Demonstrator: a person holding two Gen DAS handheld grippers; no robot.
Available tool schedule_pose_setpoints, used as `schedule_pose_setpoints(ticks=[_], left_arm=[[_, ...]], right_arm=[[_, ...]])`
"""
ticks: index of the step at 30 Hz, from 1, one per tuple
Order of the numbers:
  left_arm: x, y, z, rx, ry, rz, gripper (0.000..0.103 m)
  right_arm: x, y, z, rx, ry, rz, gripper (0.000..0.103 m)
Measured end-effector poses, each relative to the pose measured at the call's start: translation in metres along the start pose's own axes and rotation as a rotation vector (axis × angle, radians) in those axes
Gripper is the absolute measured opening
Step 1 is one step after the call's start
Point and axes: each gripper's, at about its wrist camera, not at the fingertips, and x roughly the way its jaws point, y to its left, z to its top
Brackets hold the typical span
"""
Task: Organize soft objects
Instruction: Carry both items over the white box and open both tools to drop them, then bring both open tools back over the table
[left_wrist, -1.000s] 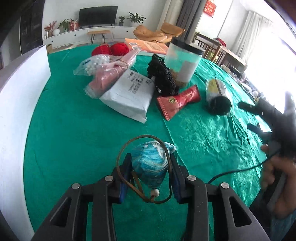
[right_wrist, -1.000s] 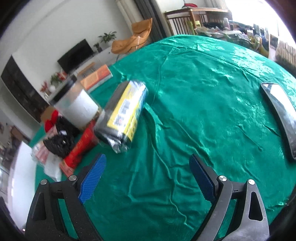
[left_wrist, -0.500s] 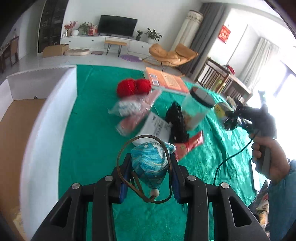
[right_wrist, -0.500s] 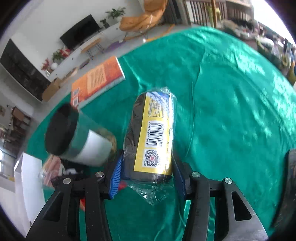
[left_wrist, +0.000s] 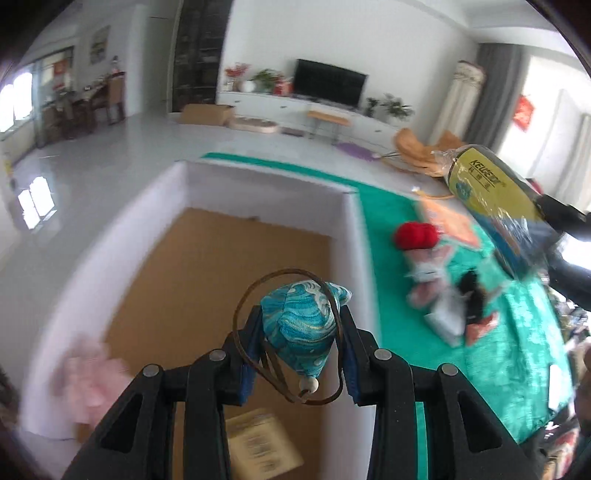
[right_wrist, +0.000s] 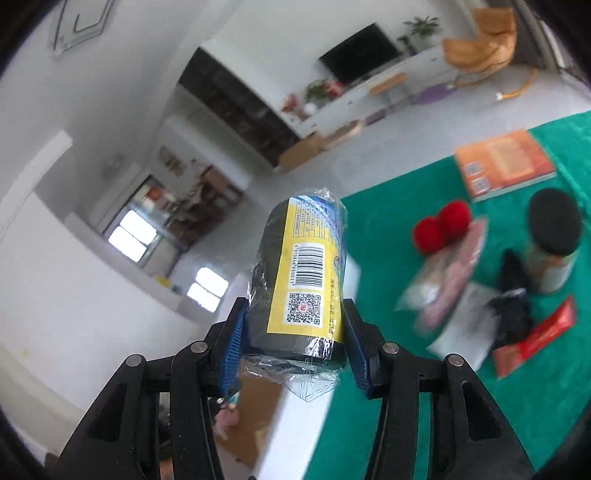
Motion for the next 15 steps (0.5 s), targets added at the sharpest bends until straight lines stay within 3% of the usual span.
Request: schedule_pose_setpoints(ticks=[1,3,4,6,9,12,15], left_arm=[[0.0,0.014,-0.005,-0.017,0.003,0.054,0.041],[0.0,0.041,-0.017,-0.056,0.011,0.157,0.07],[0.0,0.051,-0.022,-0.073,0.01,0.2,0.102],[-0.002,0.066,-0.03,-0.103,-0.031,0.263,0.103],[0.005,0.067,-0.036,-0.128,-0.012,0.24,0.103],[0.005,0.045,-0.034,-0.11,-0.041,0.161,0.103],[0.002,-0.001,-0.035,-0.034,-0.079,0.062,0.103]], right_arm=[[0.017,0.013,-0.014,-0.007,0.043,0.034,0.052],[0.056,0.034,-0.045,-0.021,0.15,0.086,0.055],[0.075,0.041,-0.059,-0.037,0.211,0.093,0.06],[0.095,0.043,-0.078,-0.071,0.271,0.076,0.069],[0.087,0.03,-0.09,-0.15,0.241,-0.012,0.073],[0.064,-0.001,-0.096,-0.227,0.162,-0.207,0.075],[0.038,-0.047,-0.109,-0.283,0.083,-0.467,0.075]])
